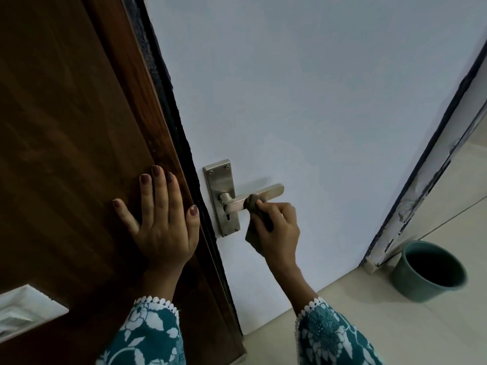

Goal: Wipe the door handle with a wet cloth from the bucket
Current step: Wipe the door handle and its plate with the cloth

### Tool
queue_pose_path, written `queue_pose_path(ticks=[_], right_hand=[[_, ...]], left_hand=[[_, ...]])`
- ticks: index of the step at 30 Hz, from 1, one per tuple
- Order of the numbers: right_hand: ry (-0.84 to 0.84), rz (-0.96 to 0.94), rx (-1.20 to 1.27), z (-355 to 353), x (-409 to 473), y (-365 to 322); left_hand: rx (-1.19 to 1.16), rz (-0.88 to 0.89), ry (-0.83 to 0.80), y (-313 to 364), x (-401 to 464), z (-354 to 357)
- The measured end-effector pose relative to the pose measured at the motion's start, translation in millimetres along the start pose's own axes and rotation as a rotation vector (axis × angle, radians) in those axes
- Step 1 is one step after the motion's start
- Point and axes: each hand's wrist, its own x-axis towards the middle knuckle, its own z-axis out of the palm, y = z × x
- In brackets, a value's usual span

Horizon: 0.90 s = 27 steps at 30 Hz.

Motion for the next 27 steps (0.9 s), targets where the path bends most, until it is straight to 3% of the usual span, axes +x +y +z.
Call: queue_pose_path(ticks=[7, 13, 21, 27], right_hand=[[-0.142, -0.205, -0.017, 24, -24, -20], [-0.011, 0.020, 0.009, 1, 6, -1], [-0.124, -0.107, 0.035, 18, -15, -22], [0.008, 0.082, -0.034, -13, 24, 10]], left_hand=[[-0.003, -0.009, -0.010, 0, 0, -2], [0.018, 0.008, -0.005, 1, 1, -1], [-0.001, -0.008, -0.021, 2, 0, -2], [0.060, -0.011, -0.024, 4, -1, 2]])
